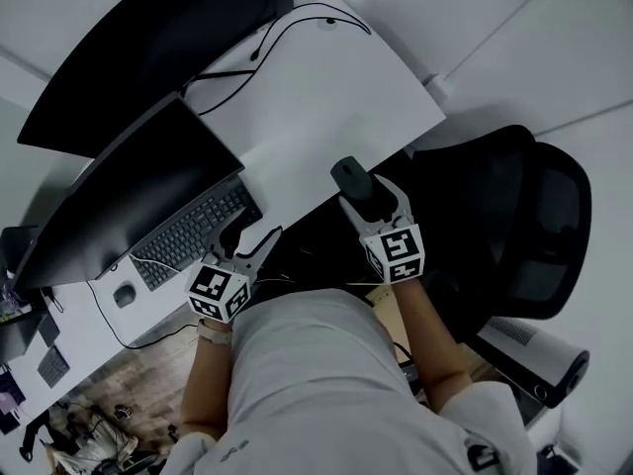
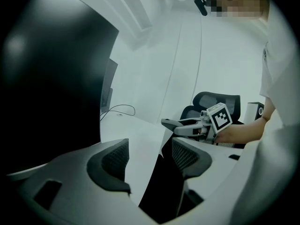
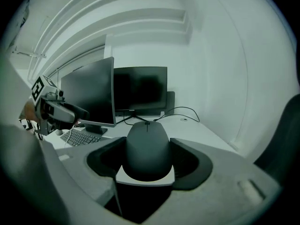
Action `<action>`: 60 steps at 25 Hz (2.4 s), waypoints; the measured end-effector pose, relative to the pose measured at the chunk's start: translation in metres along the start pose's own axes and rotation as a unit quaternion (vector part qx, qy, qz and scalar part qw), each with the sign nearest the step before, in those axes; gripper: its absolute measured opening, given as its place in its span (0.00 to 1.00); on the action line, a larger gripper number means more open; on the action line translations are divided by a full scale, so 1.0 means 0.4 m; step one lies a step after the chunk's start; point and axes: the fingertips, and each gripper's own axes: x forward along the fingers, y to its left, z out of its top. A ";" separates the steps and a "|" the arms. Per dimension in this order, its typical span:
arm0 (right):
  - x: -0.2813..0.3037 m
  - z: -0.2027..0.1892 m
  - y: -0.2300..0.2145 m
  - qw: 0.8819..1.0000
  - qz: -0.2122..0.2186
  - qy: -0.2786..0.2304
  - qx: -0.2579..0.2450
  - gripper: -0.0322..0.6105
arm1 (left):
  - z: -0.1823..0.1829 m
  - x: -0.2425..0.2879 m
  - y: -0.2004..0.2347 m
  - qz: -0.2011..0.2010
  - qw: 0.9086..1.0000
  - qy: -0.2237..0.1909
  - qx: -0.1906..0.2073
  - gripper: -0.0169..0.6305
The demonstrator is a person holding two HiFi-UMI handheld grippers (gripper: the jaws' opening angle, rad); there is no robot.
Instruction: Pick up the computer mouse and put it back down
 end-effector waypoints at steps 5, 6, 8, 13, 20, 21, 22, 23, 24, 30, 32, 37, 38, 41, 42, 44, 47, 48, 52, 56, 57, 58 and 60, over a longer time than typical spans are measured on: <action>-0.085 0.009 -0.033 0.999 -0.018 -0.021 0.019 0.50 | 0.028 0.037 -0.033 -0.024 1.000 -0.008 0.015 0.46; -0.100 0.011 -0.036 0.999 -0.021 -0.025 0.023 0.50 | 0.031 0.043 -0.039 -0.028 0.999 -0.008 0.017 0.46; -0.128 0.014 -0.040 0.999 -0.028 -0.033 0.026 0.50 | 0.034 0.055 -0.049 -0.034 0.999 -0.008 0.019 0.46; -0.186 0.023 -0.038 0.997 -0.043 -0.052 0.031 0.50 | 0.047 0.079 -0.069 -0.051 0.998 -0.010 0.028 0.46; -0.230 0.019 -0.024 0.996 -0.056 -0.067 0.031 0.50 | 0.065 0.097 -0.085 -0.071 0.997 -0.014 0.041 0.46; -0.234 0.018 -0.023 0.995 -0.059 -0.069 0.031 0.50 | 0.066 0.099 -0.085 -0.073 0.996 -0.014 0.043 0.46; -0.237 0.017 -0.022 0.995 -0.060 -0.070 0.032 0.50 | 0.067 0.101 -0.086 -0.074 0.996 -0.013 0.044 0.46; -0.241 0.015 -0.021 0.995 -0.061 -0.071 0.033 0.50 | 0.068 0.103 -0.087 -0.076 0.996 -0.013 0.045 0.46; -0.245 0.014 -0.020 0.995 -0.062 -0.073 0.034 0.50 | 0.068 0.104 -0.088 -0.077 0.996 -0.012 0.045 0.46; -0.252 0.001 -0.025 0.995 -0.064 -0.073 0.036 0.50 | 0.064 0.104 -0.086 -0.077 0.996 -0.007 0.049 0.46; -0.247 -0.006 -0.026 0.995 -0.063 -0.071 0.038 0.50 | 0.060 0.099 -0.080 -0.074 0.996 -0.004 0.048 0.46; -0.220 -0.024 -0.030 0.996 -0.057 -0.062 0.043 0.50 | 0.050 0.085 -0.064 -0.059 0.997 -0.003 0.042 0.46; -0.212 -0.026 -0.031 0.996 -0.055 -0.060 0.044 0.50 | 0.048 0.081 -0.060 -0.054 0.998 -0.003 0.040 0.46; -0.190 -0.031 -0.029 0.997 -0.045 -0.055 0.043 0.50 | 0.040 0.062 -0.049 -0.041 0.999 -0.003 0.035 0.45; -0.181 -0.032 -0.029 0.997 -0.042 -0.053 0.042 0.50 | 0.038 0.056 -0.045 -0.036 0.999 -0.003 0.034 0.45; -0.160 -0.030 -0.029 0.997 -0.037 -0.050 0.039 0.50 | 0.036 0.044 -0.034 -0.029 0.999 -0.003 0.030 0.45; -0.122 -0.025 -0.026 0.998 -0.030 -0.042 0.033 0.50 | 0.026 0.021 -0.014 -0.015 1.000 -0.002 0.023 0.45; -0.109 -0.022 -0.024 0.998 -0.025 -0.039 0.031 0.50 | 0.022 0.012 -0.007 -0.008 1.000 -0.002 0.020 0.45; -0.051 -0.009 -0.016 1.000 -0.002 -0.024 0.019 0.50 | 0.009 -0.021 0.015 0.014 1.000 -0.005 0.005 0.45; 0.016 -0.009 -0.003 1.000 0.016 -0.007 0.001 0.50 | -0.006 -0.054 0.045 0.038 0.999 -0.005 -0.007 0.45; 0.033 -0.011 0.001 1.000 0.020 -0.002 -0.001 0.50 | -0.010 -0.063 0.053 0.043 0.999 -0.005 -0.011 0.45; 0.049 -0.013 0.005 1.000 0.022 0.002 -0.003 0.50 | -0.012 -0.071 0.062 0.048 0.999 -0.006 -0.014 0.45; 0.083 -0.016 0.011 1.000 0.026 0.010 -0.007 0.50 | -0.017 -0.085 0.079 0.055 0.998 -0.006 -0.019 0.45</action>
